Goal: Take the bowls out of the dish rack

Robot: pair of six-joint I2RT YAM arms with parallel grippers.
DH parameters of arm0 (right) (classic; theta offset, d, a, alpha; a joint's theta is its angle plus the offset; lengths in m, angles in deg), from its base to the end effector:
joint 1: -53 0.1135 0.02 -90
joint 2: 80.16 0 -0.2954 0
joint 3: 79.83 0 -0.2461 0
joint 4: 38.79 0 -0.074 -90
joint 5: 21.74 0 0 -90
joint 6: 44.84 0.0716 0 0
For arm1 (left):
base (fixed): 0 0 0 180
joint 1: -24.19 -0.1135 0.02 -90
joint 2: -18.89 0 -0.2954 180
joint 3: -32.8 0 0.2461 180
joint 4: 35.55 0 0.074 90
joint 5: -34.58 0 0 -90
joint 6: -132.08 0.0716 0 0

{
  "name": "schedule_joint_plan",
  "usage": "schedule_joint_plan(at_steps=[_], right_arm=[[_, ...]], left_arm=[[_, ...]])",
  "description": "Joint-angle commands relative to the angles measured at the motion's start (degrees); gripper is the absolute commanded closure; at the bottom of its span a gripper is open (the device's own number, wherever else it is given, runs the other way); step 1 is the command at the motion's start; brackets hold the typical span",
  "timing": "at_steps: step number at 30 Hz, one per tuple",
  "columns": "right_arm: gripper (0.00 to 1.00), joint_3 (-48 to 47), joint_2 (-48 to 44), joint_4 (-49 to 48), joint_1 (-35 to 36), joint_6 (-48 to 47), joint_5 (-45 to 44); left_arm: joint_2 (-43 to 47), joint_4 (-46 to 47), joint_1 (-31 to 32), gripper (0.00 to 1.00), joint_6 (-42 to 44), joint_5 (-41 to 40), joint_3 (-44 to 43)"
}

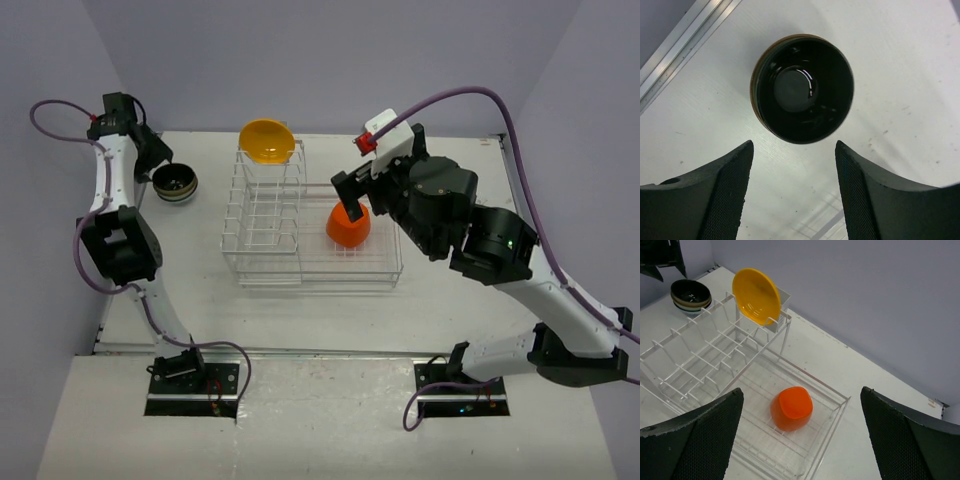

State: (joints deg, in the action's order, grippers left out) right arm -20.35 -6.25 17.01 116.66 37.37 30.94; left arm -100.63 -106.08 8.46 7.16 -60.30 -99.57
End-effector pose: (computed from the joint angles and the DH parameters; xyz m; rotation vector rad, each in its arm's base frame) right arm 0.1438 0.1926 0.5553 -0.5730 1.6014 0.1641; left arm 0.4634 0.1369 0.3025 -1.1287 2.3110 -0.0162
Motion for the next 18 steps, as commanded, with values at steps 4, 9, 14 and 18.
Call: schedule_joint_plan(at_steps=[4, 9, 14, 18], right_arm=[[0.01, 4.0, 2.03, -10.11, -0.73, -6.09, 3.31], [0.01, 17.7, 0.45, -30.75, -1.25, -17.75, 5.32], [0.07, 17.29, 4.83, -36.94, -4.24, -20.23, 9.02], [0.12, 17.47, 9.22, -41.25, -6.79, -23.23, 12.53]], left_arm=[[12.2, 0.96, 0.87, 0.33, 0.99, 7.25, 2.23], [29.93, 11.58, 6.65, 0.32, 1.52, 6.91, 18.8], [43.29, 18.01, 10.97, 0.31, 1.16, 5.24, 30.35], [49.73, 19.16, 11.24, 0.29, 3.97, 1.04, 36.16]])
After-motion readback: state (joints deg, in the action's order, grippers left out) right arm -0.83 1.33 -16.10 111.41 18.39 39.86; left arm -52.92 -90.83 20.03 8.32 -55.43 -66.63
